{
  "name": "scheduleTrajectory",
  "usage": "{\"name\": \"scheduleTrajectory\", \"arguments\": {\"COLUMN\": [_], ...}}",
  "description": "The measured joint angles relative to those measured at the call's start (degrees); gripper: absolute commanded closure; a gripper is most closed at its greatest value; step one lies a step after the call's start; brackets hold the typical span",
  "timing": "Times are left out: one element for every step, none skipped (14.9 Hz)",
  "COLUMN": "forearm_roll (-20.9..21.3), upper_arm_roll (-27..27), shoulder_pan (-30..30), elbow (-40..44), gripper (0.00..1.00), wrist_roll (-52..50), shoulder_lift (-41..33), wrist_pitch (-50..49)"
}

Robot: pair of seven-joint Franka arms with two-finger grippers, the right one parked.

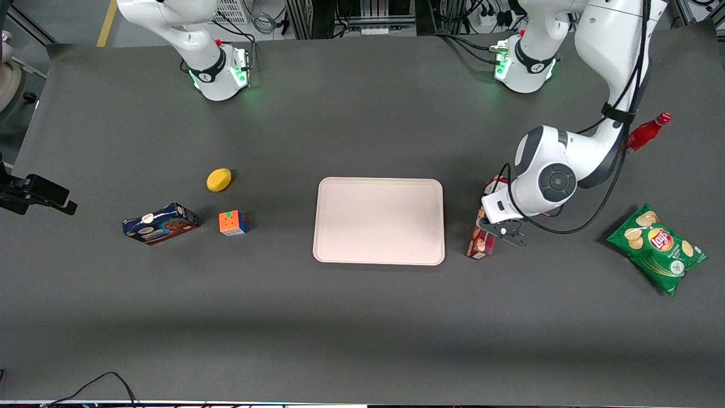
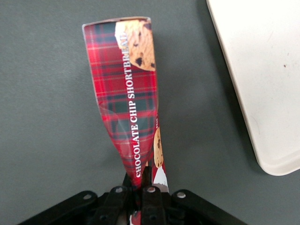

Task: Place red cookie box on tray
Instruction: 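Lift the box and carry it onto the white tray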

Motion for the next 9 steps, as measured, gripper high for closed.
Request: {"name": "scheduleTrajectory", "arguments": {"forearm_roll": [0.0, -0.1, -0.5, -1.1, -1.6, -1.8, -2.0, -2.3, -2.7], "upper_arm_roll": [0.1, 0.2, 0.3, 0.4, 0.4, 0.3, -0.2, -1.2, -2.8], "shoulder_pan": [0.1, 0.2, 0.3, 0.4, 0.4, 0.4, 0.4, 0.3, 0.3], "elbow": [0.2, 0.6, 1.5, 2.9, 4.8, 6.7, 8.3, 9.4, 10.1], "gripper": [0.92, 0.92, 0.92, 0.91, 0.91, 0.91, 0.91, 0.91, 0.91], "wrist_roll": [0.0, -0.1, -0.6, -1.9, -3.9, -6.3, -8.5, -11.1, -14.4], "shoulder_lift": [-0.2, -0.7, -1.3, -1.9, -2.6, -3.3, -3.7, -3.9, -4.0], "wrist_pitch": [0.0, -0.5, -2.1, -4.6, -7.6, -10.5, -12.3, -13.1, -13.2]}}
